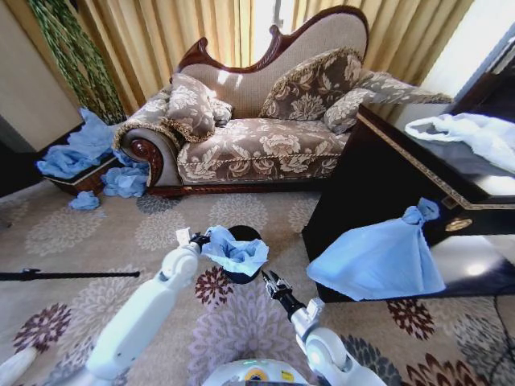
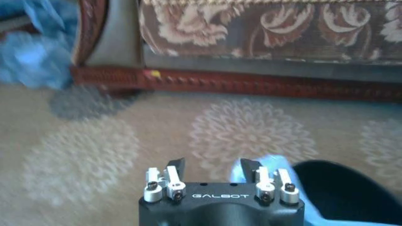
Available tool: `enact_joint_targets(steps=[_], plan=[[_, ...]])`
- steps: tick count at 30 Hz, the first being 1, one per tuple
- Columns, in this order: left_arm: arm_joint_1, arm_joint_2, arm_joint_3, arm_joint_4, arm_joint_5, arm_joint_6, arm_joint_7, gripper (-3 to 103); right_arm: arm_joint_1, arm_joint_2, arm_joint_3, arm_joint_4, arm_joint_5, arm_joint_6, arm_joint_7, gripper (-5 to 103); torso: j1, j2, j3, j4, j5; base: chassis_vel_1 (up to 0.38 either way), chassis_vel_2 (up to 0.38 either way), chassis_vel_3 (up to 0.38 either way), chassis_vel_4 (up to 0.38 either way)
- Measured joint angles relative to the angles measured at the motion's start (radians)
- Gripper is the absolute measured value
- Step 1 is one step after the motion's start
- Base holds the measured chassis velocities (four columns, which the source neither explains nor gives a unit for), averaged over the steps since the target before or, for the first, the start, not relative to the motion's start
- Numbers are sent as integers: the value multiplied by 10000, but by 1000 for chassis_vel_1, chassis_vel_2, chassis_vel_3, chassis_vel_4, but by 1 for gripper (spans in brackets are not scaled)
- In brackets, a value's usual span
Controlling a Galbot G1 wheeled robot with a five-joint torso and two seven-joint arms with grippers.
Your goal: Place a garbage bag over the trash bin.
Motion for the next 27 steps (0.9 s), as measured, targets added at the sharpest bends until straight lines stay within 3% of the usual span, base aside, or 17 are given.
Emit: enact_joint_targets(steps=[4,5,7,10,11,12,13,14,15,17,18,20,21,23,25,26,27], plan=[[72,409,-349,-60,303,29,427,80,-189,-8,294,93,0,0,-61,65,0,0,0,1,-1,0,0,0,0],[109,497,-457,-143,355,39,578,80,-241,-8,356,120,-4,8,-80,71,0,0,0,0,-1,0,0,0,0],[137,540,-512,-203,379,55,693,85,-271,-9,384,138,-12,11,-92,71,1,0,0,0,-1,0,0,0,0],[715,1010,-1057,-863,734,553,2369,98,-371,27,490,284,-172,37,-112,86,0,1,-1,-3,0,0,0,0,0],[715,1010,-1057,-863,734,553,2369,98,-371,27,490,284,-172,37,-112,86,0,1,-1,-3,0,0,0,0,0],[936,1171,-1182,-964,922,644,2942,98,-373,53,511,312,-214,47,-111,86,0,0,-1,-1,1,0,0,0,0],[1412,1485,-1395,-1021,1402,697,4050,100,-344,116,562,336,-396,90,-80,96,0,0,0,1,-2,0,0,0,0],[1649,1645,-1542,-1004,1633,665,4633,100,-306,158,613,370,-510,80,-3,99,0,0,0,2,-3,0,0,0,0],[1649,1645,-1542,-1004,1633,665,4633,100,-306,158,613,370,-510,80,-3,99,0,0,0,2,-3,0,0,0,0],[2181,2002,-1953,-656,2152,302,6151,100,-91,309,739,620,-501,-293,699,100,-1,0,1,3,-1,0,0,0,0],[2300,2122,-2090,-447,2344,42,6657,100,33,385,797,750,-416,-463,1092,100,0,0,0,2,-3,0,0,0,0],[2358,2208,-2190,-239,2464,-190,7110,100,157,435,856,855,-332,-643,1398,100,0,0,0,1,-2,0,0,0,0],[2384,2341,-2308,195,2699,-685,8000,100,408,523,991,1093,-93,-1024,1986,100,0,0,0,3,-3,0,0,0,0],[2312,2464,-2340,682,2803,-1260,9093,100,664,563,1050,1365,226,-1467,2731,100,0,0,1,3,-3,0,0,0,0],[2236,2493,-2340,854,2807,-1382,9429,100,789,570,1056,1500,450,-1678,3082,100,0,0,1,1,-3,0,0,0,0],[1953,2549,-2324,1320,2799,-1782,10378,100,1092,594,1040,1760,1121,-2127,3894,100,0,0,1,0,-4,0,0,0,0],[1730,2572,-2241,1618,2791,-1998,10814,100,1375,644,995,1890,1762,-2446,4474,100,0,0,1,-2,-3,0,0,0,0]])
